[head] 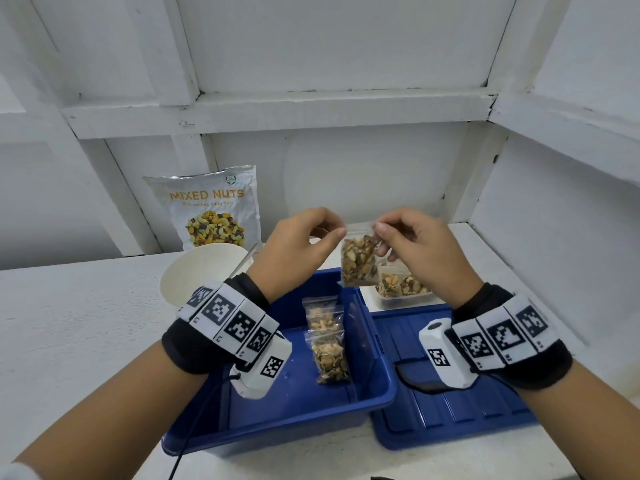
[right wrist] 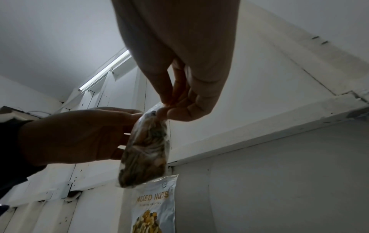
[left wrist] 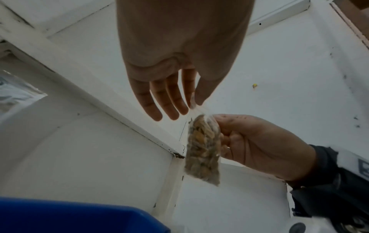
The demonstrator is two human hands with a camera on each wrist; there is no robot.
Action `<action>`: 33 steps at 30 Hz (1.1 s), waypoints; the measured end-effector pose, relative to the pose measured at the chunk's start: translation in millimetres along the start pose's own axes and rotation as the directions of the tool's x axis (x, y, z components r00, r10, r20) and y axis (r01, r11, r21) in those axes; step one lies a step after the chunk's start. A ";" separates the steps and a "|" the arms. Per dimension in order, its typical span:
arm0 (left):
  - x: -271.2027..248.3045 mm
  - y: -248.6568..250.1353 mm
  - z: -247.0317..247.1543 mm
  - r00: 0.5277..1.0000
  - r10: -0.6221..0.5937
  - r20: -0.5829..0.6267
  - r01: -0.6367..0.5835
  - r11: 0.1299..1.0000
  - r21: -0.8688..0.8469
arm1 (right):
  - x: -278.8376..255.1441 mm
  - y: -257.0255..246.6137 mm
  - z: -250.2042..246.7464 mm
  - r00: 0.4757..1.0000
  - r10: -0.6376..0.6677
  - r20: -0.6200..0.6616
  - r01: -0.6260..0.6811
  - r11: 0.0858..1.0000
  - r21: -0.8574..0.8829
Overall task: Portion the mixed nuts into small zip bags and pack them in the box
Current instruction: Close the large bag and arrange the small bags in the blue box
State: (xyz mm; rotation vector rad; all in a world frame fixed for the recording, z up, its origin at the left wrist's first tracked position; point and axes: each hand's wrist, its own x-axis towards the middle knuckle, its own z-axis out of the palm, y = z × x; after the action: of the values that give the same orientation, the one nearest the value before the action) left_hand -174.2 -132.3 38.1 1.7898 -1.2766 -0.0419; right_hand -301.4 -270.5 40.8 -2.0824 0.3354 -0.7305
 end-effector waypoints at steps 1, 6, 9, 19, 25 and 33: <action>-0.7 -0.5 -0.8 1.000 0.000 -0.004 0.000 1.000 -0.006 | -0.6 -0.3 1.0 1.000 0.004 0.001 -0.004 1.000 0.012; -0.8 -0.7 -4.5 1.000 -0.003 0.008 0.003 1.000 0.022 | -3.2 -0.5 5.0 1.000 0.011 -0.008 -0.011 0.999 0.051; -1.1 -3.1 -3.5 1.000 0.016 -0.014 -0.015 0.997 0.073 | -4.3 -0.7 6.5 1.000 0.020 0.015 -0.022 0.997 0.072; -3.6 -9.1 -3.1 0.999 0.039 0.018 -0.040 0.998 0.057 | -7.7 4.6 12.9 1.000 -0.003 -0.005 0.003 0.999 -0.038; -3.8 -12.2 -4.0 0.993 0.109 0.043 -0.112 0.990 0.090 | -10.4 3.6 15.5 0.999 -0.047 0.007 0.047 0.992 -0.114; -6.8 -14.8 -3.7 0.983 0.180 0.030 -0.183 0.978 0.103 | -14.4 -0.1 22.6 0.995 -0.098 0.019 0.099 0.992 -0.075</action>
State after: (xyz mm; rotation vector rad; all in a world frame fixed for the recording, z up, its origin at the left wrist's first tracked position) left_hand -164.7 -123.9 27.2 1.7572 -1.4758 0.1125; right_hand -299.0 -248.7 25.6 -2.1880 0.2568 -0.7708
